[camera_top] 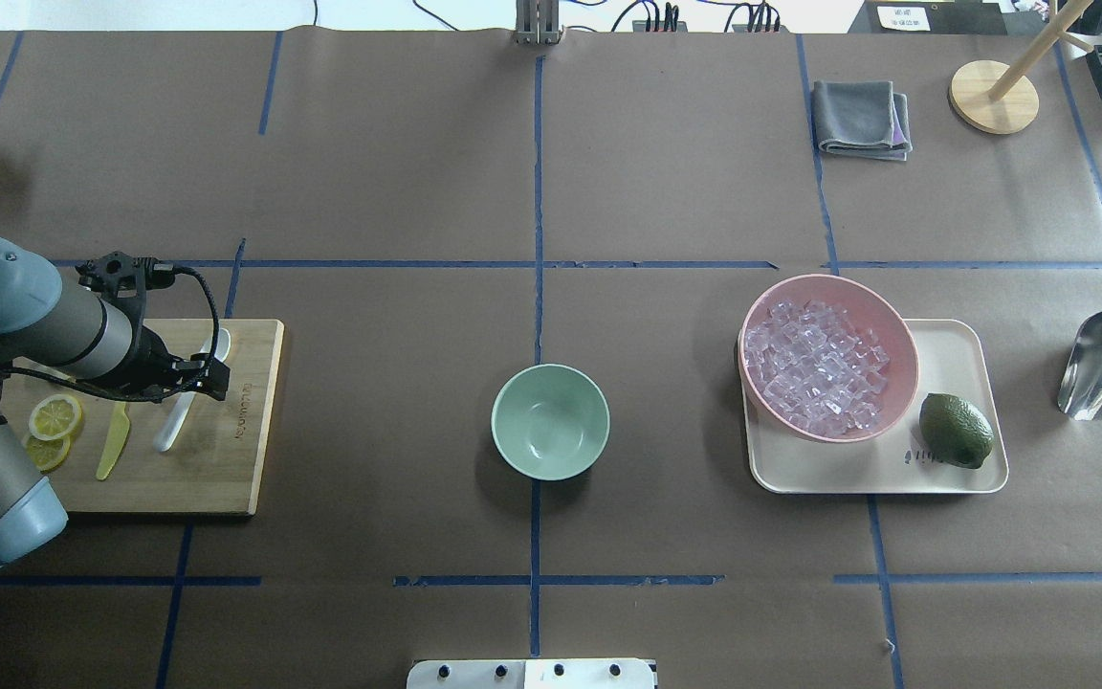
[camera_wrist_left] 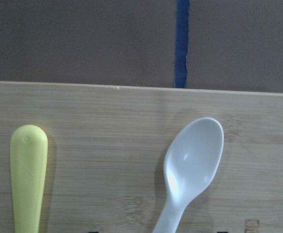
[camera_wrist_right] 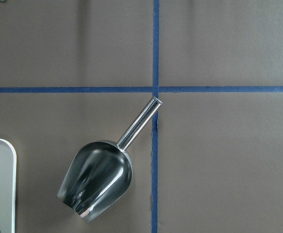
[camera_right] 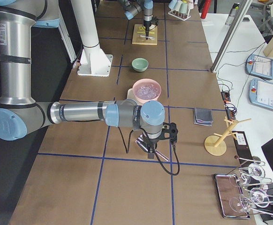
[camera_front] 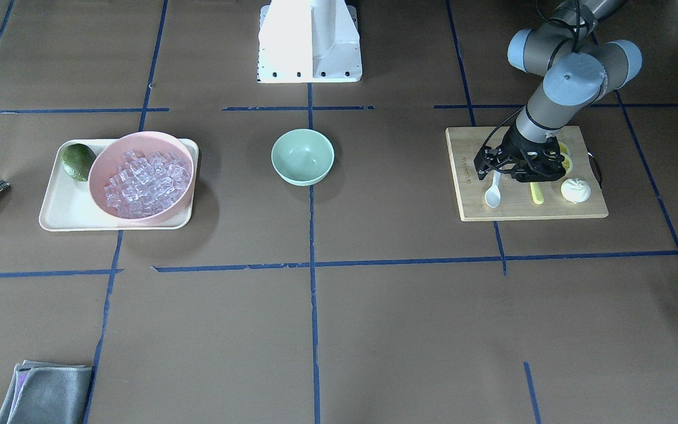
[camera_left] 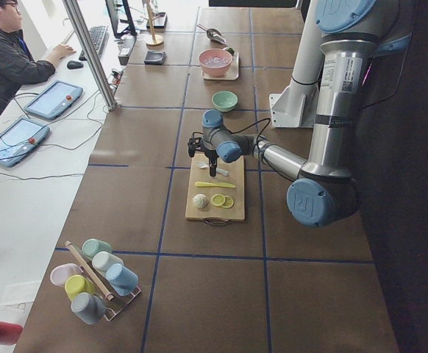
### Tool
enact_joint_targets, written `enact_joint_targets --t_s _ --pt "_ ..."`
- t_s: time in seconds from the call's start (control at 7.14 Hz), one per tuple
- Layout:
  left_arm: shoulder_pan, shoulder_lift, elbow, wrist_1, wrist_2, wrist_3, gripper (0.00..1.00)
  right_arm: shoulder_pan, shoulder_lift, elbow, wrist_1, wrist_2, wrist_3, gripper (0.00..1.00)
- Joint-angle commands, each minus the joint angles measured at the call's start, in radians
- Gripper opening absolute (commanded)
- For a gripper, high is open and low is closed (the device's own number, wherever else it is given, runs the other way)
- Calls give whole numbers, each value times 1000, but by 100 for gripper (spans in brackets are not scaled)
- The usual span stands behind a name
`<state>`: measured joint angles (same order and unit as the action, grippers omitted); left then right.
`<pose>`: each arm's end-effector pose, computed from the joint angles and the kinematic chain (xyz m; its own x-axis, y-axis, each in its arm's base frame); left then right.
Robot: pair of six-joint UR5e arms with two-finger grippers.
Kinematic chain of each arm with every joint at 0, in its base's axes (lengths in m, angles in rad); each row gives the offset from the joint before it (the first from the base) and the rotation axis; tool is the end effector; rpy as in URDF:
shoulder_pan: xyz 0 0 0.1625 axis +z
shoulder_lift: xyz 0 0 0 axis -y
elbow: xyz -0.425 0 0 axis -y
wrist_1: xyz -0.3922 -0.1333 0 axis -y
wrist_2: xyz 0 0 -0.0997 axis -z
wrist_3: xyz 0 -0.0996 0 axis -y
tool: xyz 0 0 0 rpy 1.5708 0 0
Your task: Put spoon and ice into bowl
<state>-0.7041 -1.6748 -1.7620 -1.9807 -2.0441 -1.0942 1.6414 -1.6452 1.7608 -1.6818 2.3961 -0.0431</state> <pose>0.3644 -0.4248 0.4740 0.6768 -0.0391 -0.7351 0.0456 0.9989 -0.0111 0.0923 -0.4526 0.6082 0.6793 0.0015 0.7339 -0.0413 0.9985 0.0363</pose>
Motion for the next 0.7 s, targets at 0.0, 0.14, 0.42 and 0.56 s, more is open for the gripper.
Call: enact_joint_targets --t_s 0.0,0.14,0.42,0.56 --pt "0 0 -2 0 -5 -1 67 0 2 0 1 0 3 100" --pt "-2 1 -8 0 -5 -1 66 2 2 0 1 0 3 100" --pt "-2 1 -11 0 -5 -1 63 0 2 0 1 0 3 100" --pt "-2 1 -11 2 -5 -1 60 2 2 0 1 0 3 100"
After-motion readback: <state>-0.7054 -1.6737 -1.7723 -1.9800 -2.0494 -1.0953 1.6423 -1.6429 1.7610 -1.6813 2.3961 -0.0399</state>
